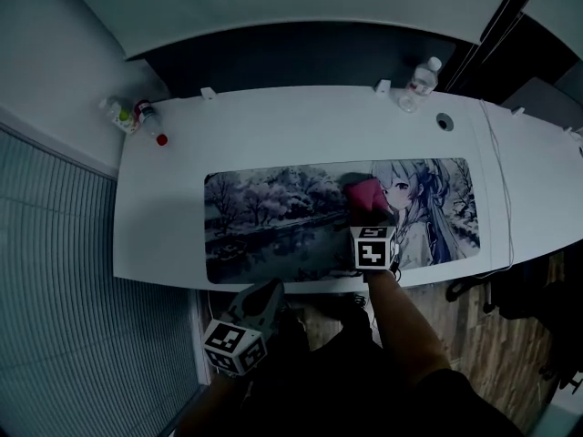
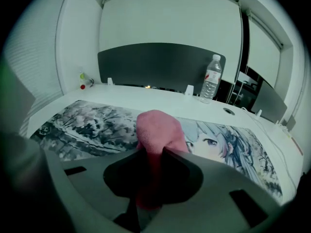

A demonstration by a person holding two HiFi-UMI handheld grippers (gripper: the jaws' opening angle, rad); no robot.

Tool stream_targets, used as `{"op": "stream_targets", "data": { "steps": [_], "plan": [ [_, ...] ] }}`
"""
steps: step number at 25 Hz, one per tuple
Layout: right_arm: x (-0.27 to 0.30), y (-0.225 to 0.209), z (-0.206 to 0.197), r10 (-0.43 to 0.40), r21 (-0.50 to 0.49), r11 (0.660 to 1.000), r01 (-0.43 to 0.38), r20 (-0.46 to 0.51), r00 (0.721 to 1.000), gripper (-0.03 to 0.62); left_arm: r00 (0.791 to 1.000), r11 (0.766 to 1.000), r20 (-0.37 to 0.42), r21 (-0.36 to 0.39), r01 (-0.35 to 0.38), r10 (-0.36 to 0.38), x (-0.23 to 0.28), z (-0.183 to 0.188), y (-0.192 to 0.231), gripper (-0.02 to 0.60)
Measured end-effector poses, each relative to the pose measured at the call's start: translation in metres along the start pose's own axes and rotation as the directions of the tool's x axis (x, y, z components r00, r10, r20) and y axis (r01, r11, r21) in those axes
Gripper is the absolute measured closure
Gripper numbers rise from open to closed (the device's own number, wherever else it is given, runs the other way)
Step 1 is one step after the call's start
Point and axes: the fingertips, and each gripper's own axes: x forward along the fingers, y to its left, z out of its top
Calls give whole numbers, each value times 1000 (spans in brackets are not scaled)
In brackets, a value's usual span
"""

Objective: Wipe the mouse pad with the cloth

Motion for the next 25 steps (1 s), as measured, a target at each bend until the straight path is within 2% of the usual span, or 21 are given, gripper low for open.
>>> {"op": "stream_targets", "data": {
  "steps": [15,25],
  "plan": [
    [11,174,32,121,-76,990,-118,34,992,511,998,998,20,6,-62,62,-82,0,81,577],
    [12,281,46,245,-208,949,-235,21,969,511,991,992,51,-30,-126,127,-124,-3,119,577]
  ]
}}
